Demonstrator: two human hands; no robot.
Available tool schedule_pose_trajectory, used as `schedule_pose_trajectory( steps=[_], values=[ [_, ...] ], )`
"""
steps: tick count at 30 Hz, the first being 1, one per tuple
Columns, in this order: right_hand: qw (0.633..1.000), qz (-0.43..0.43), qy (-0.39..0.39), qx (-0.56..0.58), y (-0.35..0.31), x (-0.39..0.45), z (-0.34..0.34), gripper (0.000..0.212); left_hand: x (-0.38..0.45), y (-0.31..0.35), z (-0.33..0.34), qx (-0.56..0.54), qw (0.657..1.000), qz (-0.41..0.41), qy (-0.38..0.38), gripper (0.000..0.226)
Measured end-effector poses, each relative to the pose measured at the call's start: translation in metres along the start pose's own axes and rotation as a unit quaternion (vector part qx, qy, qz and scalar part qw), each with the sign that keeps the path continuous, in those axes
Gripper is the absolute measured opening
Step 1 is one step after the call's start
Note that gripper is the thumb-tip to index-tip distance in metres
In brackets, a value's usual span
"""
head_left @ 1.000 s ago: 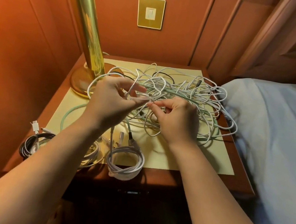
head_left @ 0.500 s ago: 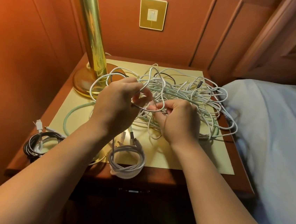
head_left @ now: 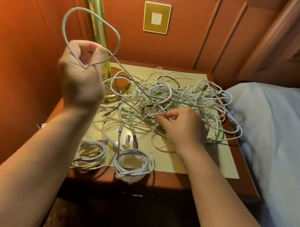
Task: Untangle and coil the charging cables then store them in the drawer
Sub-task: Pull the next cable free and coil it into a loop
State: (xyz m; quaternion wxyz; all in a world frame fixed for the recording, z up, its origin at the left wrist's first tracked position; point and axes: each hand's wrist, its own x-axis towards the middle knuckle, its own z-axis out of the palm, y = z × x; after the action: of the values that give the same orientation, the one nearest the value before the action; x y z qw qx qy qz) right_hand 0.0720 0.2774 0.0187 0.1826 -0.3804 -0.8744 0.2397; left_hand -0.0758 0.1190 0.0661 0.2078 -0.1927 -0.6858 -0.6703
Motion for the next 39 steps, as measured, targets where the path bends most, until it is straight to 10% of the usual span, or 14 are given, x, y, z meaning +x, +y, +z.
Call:
schedule_pose_trajectory(
  steps=[14,28,39],
  values=[
    [0.980,-0.146,0.100,0.092,0.003,0.001,0.005,0.018,-0.038,0.007,0.014,0.146,0.932,-0.049,-0.328,0.047],
    [0.990,-0.119,0.068,0.044,0.003,0.000,0.002,0.018,-0.050,0.015,0.035,0.062,0.939,-0.133,-0.312,0.007],
    [1.000,-0.003,-0.023,-0.014,0.007,0.001,0.003,0.022,-0.025,0.022,0.013,-0.167,0.942,-0.275,-0.095,0.017]
  ],
)
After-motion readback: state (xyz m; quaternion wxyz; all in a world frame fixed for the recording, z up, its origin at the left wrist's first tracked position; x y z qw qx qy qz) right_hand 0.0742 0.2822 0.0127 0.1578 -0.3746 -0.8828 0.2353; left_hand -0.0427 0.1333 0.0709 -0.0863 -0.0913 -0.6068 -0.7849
